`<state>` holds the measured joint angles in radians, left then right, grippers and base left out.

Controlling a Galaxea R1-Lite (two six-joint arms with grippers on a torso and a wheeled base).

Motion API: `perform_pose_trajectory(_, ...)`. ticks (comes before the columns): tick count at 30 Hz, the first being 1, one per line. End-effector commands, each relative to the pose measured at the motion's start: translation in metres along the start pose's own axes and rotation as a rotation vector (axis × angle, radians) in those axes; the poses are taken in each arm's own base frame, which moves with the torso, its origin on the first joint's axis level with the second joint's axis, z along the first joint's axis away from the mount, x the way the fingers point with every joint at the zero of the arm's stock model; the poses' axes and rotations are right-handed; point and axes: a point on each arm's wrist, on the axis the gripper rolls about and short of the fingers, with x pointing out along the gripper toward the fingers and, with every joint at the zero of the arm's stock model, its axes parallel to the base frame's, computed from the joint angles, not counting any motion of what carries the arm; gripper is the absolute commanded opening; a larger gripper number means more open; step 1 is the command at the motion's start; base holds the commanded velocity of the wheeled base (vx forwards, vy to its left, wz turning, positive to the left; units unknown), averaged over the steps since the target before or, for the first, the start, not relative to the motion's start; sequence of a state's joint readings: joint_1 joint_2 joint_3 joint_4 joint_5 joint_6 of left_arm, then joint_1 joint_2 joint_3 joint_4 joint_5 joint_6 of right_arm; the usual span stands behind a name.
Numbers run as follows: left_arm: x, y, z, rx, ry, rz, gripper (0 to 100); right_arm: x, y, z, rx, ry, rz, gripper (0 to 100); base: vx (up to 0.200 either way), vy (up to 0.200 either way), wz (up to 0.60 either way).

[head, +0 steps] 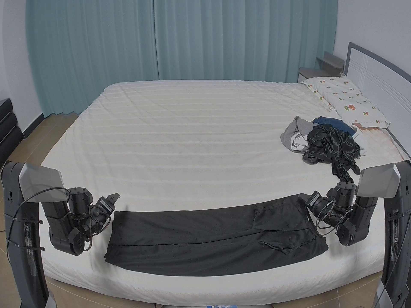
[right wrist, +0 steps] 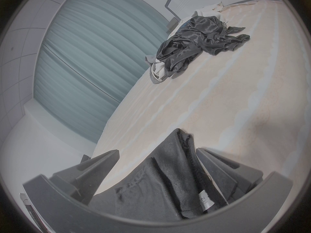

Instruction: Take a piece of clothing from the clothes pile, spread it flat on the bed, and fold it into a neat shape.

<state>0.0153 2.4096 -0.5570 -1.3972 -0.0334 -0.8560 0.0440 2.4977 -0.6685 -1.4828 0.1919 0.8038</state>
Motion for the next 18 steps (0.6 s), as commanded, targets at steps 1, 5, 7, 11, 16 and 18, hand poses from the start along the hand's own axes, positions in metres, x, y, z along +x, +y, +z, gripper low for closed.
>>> perform_pose_trajectory(1,0.000,0.002,-0.002,0.000,0.005,0.006,100,0.001,-0.002,0.002,0.001,-0.007,-0.001,0,0.000,0.000,0.00)
perform_pose_trajectory(5,-0.002,0.002,-0.002,0.000,0.008,0.009,100,0.004,-0.004,0.006,0.002,-0.023,0.002,0,0.000,0.000,0.00)
perform_pose_trajectory(7,-0.003,0.002,-0.002,0.001,0.010,0.012,100,0.005,-0.006,0.007,0.005,-0.030,0.000,0,0.000,0.000,0.00)
perform_pose_trajectory(11,-0.010,0.002,-0.002,0.000,0.018,0.017,100,0.006,-0.006,0.008,0.006,-0.033,0.001,0,0.000,0.000,0.00)
perform_pose_trajectory(16,-0.025,0.000,0.000,-0.004,0.031,0.018,100,0.007,-0.008,0.008,0.007,-0.037,0.004,100,0.000,0.000,0.00)
perform_pose_trajectory(18,-0.031,0.001,-0.001,-0.003,0.040,0.024,100,0.006,-0.009,0.008,0.007,-0.039,0.002,100,0.000,0.000,0.00)
